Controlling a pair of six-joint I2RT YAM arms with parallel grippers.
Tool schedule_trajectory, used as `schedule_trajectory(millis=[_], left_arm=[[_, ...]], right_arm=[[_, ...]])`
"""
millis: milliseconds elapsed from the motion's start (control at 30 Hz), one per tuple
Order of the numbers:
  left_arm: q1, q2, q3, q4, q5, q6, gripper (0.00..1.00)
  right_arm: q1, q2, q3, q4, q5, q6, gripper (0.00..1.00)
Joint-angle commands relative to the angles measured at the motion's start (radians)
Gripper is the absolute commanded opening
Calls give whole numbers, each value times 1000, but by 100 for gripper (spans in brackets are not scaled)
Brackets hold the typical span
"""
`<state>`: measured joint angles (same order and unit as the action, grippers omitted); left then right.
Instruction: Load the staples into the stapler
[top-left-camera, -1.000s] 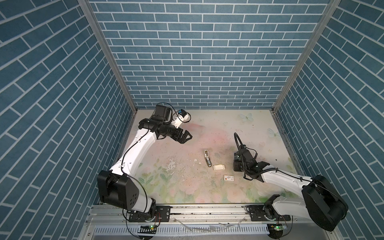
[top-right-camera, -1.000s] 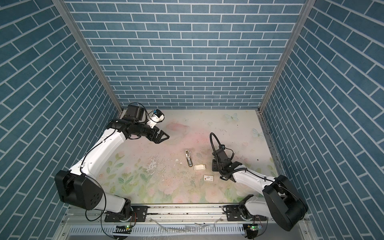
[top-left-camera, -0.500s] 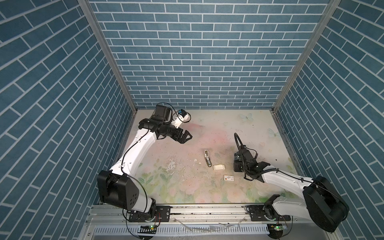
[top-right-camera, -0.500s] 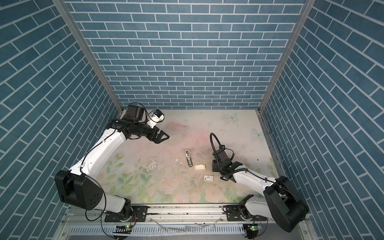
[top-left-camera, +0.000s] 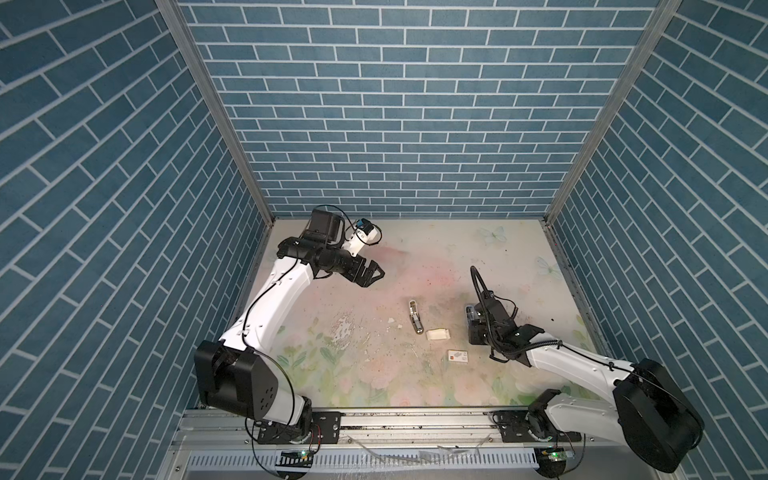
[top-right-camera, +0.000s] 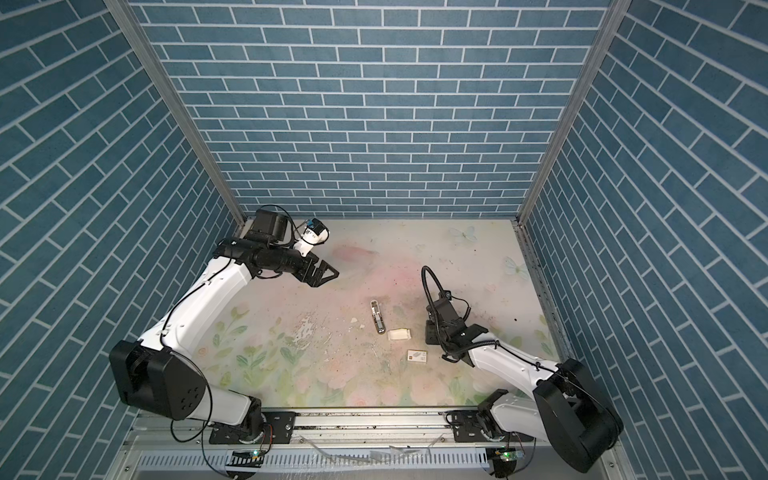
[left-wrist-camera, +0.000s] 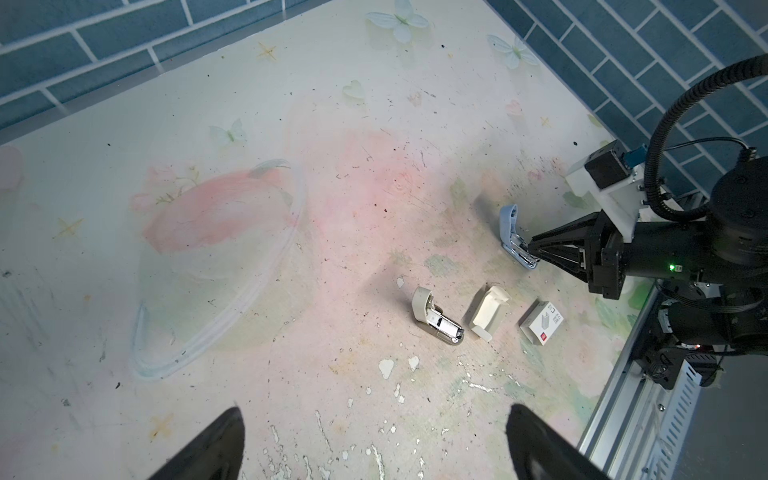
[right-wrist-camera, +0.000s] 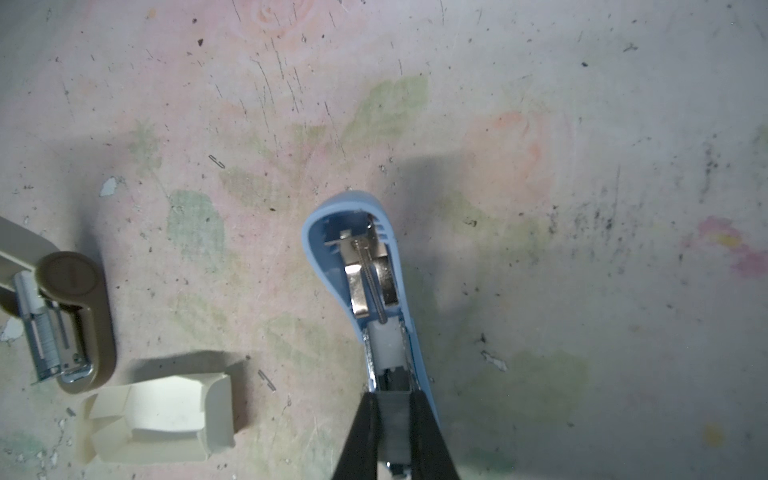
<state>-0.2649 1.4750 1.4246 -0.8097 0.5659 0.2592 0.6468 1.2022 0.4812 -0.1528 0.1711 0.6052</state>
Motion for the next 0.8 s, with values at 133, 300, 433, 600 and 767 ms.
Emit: schedule_trajectory(millis=[133,300,433,600,767], left_arm=[[5,-1,-12,9,9,-2,100],[5,-1,-13,12,12,-2,99],[5,-3,-11,10,14,-2,99],[5,-6,-12,10,14,-2,100],[5,-8,-16,12,12,-3,100]], right_arm=[[0,22,-13,-12,0,18,10],[0,24,-13,5,-23,31,10],[0,12,-12,7,-33,34,10],[0,3,-12,-8,-20,32,10],[1,-14,-1,-17,-21,10,10]])
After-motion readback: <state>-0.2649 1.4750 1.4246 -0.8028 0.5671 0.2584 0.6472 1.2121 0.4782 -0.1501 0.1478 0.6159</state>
